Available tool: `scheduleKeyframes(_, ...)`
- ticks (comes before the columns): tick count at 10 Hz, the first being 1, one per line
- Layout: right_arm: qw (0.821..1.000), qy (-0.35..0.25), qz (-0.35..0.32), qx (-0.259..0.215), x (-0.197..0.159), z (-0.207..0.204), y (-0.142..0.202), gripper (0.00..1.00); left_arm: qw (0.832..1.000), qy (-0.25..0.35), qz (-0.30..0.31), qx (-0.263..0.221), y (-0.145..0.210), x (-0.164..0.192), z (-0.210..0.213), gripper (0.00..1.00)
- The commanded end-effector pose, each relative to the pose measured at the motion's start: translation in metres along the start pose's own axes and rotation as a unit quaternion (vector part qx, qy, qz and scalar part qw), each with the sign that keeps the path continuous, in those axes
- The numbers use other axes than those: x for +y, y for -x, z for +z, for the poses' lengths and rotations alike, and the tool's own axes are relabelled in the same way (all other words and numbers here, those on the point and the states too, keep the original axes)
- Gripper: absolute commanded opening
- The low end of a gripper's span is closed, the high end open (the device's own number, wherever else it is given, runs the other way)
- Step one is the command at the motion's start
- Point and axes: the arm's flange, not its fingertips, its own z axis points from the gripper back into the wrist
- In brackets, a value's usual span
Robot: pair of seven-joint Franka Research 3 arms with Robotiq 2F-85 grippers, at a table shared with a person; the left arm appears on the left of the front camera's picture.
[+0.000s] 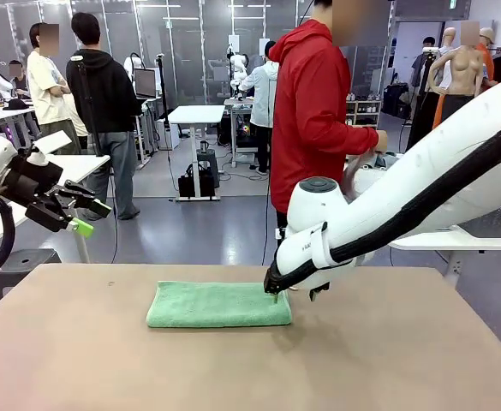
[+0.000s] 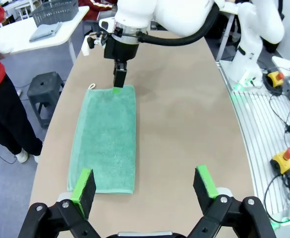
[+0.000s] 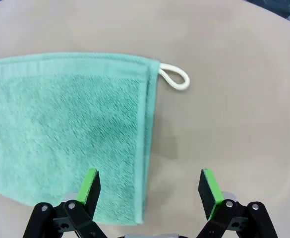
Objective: Fold the towels and place them in the basket.
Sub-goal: When a person lays out a Towel with hook on the table, fold it in half twice.
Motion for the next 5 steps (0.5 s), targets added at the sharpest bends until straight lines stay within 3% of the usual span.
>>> scheduleKeyframes(1, 0.999, 0.031, -0.032, -0.01, 0.02, -0.012, -0.01, 1.0, 1.0, -0.001, -0.003, -0.001, -0.002, -0.002, 0.001, 1.0)
scheduleKeyframes(5, 0.998, 0.027, -0.06, -0.007, 0.02, -0.028, -0.022, 1.0, 1.0, -0.001, -0.003, -0.001, -0.002, -0.002, 0.001, 1.0)
